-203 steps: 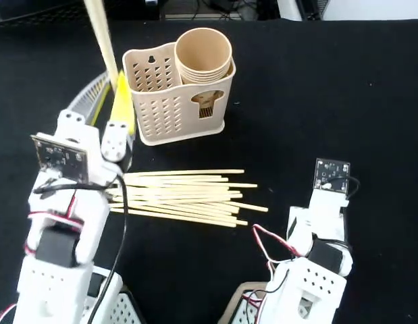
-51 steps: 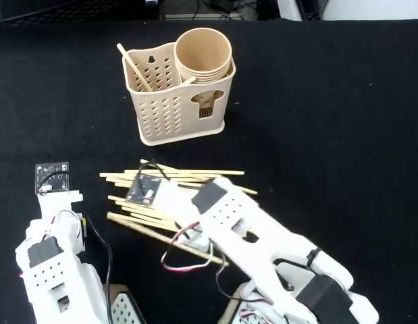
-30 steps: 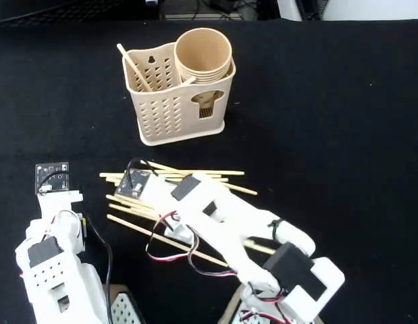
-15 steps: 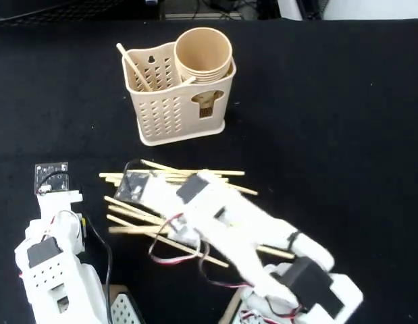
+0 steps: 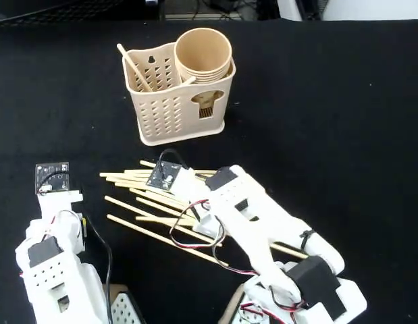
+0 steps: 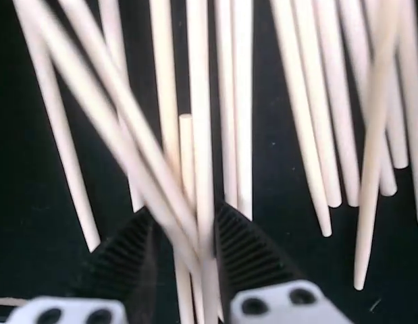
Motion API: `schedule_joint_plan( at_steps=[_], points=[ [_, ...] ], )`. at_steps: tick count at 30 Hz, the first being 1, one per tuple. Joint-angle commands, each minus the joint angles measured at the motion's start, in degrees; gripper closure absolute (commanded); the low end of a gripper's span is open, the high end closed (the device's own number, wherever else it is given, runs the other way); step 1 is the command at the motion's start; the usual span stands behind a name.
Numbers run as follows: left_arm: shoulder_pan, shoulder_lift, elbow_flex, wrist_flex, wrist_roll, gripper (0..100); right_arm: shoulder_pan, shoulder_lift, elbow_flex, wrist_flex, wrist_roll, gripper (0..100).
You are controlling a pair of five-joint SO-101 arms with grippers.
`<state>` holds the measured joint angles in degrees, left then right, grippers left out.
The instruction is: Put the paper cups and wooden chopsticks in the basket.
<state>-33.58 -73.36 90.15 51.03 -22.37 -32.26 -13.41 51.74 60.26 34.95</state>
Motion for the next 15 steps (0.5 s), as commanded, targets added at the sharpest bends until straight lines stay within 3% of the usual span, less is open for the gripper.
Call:
schedule_joint_plan(
  at_steps=[1, 3, 15],
  points=[
    [0.57, -1.14, -0.22, -1.14, -0.26, 88, 0.97, -2.42, -0.22, -0.88, 0.35, 82.1],
    [0.57, -1.14, -0.22, -1.14, -0.26, 88, 1.05, -2.59, -1.19, -1.41, 0.35, 78.6],
    [0.57, -1.14, -0.22, -1.05, -0.26, 88, 0.97, 3.82, -4.18, -8.79, -2.29, 80.1]
  ],
)
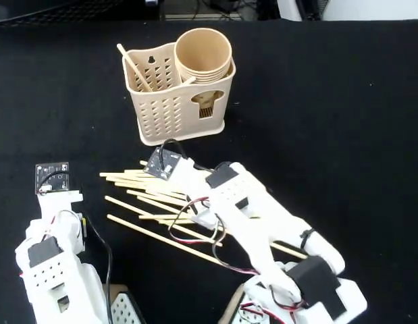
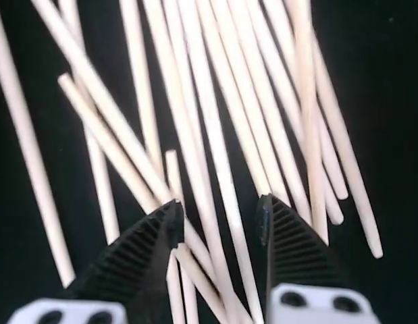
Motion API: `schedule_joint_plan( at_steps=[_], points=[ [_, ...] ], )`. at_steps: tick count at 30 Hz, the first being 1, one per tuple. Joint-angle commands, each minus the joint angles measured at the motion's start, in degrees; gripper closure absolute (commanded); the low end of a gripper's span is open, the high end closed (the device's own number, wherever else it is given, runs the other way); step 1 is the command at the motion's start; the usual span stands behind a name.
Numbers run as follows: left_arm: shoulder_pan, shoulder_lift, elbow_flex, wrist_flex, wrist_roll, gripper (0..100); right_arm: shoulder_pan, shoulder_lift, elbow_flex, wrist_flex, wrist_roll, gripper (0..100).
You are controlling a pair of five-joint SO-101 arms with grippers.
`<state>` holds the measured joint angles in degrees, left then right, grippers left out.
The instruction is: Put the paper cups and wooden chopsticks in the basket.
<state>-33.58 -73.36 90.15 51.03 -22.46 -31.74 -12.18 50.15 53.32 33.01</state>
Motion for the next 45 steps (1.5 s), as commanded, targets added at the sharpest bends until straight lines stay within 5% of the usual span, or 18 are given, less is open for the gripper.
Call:
schedule_joint_plan(
  at_steps=[1, 6, 12, 45],
  points=[
    [0.57, -1.14, -0.22, -1.05, -0.18, 88, 0.35, 4.35, -2.77, -1.93, -0.26, 80.1],
    [0.57, -1.14, -0.22, -1.05, -0.18, 88, 0.53, 8.48, -3.3, -2.11, -0.09, 81.0],
    [0.57, -1.14, -0.22, -1.14, -0.18, 88, 0.53, 6.64, -3.38, -2.2, -0.44, 98.9],
    [0.57, -1.14, -0.22, -1.23, -0.18, 88, 0.7, -30.9, -4.35, 16.35, -0.53, 98.6]
  ],
)
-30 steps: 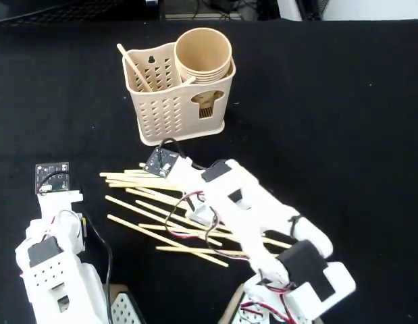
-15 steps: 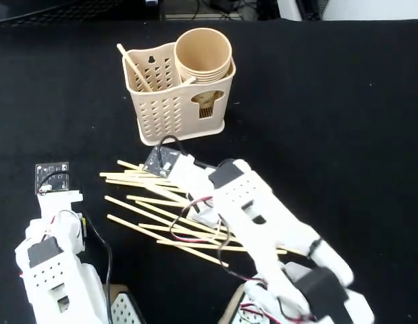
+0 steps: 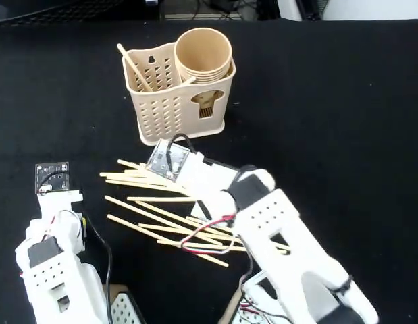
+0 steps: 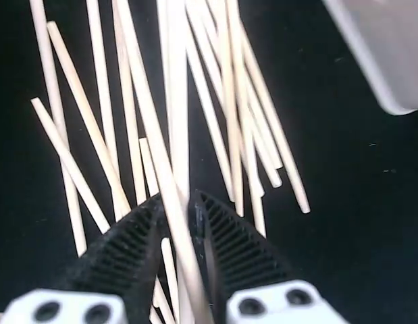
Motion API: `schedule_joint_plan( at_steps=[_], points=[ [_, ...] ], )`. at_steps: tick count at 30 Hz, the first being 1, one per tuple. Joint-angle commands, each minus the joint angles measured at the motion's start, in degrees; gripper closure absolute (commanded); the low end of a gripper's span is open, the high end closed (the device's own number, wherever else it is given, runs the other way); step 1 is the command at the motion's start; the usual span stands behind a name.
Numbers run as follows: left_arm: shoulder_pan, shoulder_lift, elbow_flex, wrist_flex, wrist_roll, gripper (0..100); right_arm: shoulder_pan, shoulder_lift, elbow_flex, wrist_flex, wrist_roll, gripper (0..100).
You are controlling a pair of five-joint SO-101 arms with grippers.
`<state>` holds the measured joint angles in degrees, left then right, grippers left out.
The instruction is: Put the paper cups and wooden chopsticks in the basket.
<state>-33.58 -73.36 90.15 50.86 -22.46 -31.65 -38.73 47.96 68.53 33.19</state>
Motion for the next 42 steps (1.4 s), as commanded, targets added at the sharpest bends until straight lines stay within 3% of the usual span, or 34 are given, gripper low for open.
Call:
schedule_joint_plan(
  at_steps=[1, 10, 29, 35, 42],
  points=[
    [0.57, -1.14, -0.22, -1.05, -0.18, 88, 0.62, -5.58, -2.77, 1.85, -0.7, 98.6],
    [0.57, -1.14, -0.22, -1.05, -0.18, 88, 0.62, -10.51, -15.6, 8.35, -0.79, 98.6],
    [0.57, -1.14, -0.22, -1.05, -0.18, 88, 0.53, -10.33, -37.49, 7.91, -9.58, 98.6],
    [0.57, -1.14, -0.22, -0.97, -0.18, 88, 0.44, -9.71, -37.76, -5.54, -18.73, 98.6],
    [0.57, -1.14, -0.22, -0.97, -0.18, 88, 0.26, -3.47, -37.58, -24.7, -21.89, 98.6]
  ],
)
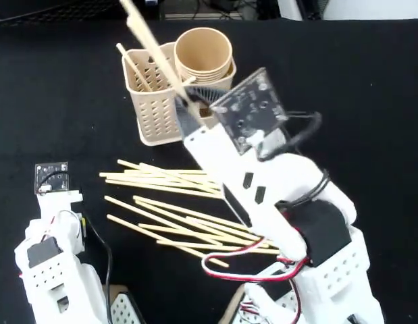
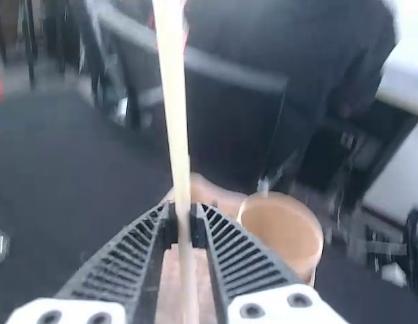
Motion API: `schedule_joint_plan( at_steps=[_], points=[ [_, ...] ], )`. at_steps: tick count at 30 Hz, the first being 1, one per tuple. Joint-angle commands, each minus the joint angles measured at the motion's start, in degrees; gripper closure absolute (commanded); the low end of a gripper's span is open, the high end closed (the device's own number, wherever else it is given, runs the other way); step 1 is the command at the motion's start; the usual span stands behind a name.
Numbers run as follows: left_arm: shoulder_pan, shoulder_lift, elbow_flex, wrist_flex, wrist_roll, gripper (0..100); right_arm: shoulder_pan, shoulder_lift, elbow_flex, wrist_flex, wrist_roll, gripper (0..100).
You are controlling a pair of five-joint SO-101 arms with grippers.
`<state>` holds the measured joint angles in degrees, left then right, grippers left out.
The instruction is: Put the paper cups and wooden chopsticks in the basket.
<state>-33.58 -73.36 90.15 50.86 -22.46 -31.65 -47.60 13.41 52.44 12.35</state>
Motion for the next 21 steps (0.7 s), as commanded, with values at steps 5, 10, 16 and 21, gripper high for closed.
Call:
schedule_joint_plan(
  at_steps=[5, 10, 16, 21],
  points=[
    [0.57, -1.14, -0.22, -0.88, -0.18, 88, 0.26, 12.88, -3.3, -21.27, -4.31, 98.6],
    [0.57, -1.14, -0.22, -0.88, -0.18, 88, 0.26, 18.86, -3.38, -29.63, -9.85, 98.6],
    [0.57, -1.14, -0.22, -0.7, -0.18, 88, 0.44, 24.4, -3.38, -37.98, -10.99, 98.6],
    [0.48, -1.14, 0.22, -0.7, -0.18, 88, 0.53, 30.73, -3.38, -42.64, -10.9, 98.6]
  ],
)
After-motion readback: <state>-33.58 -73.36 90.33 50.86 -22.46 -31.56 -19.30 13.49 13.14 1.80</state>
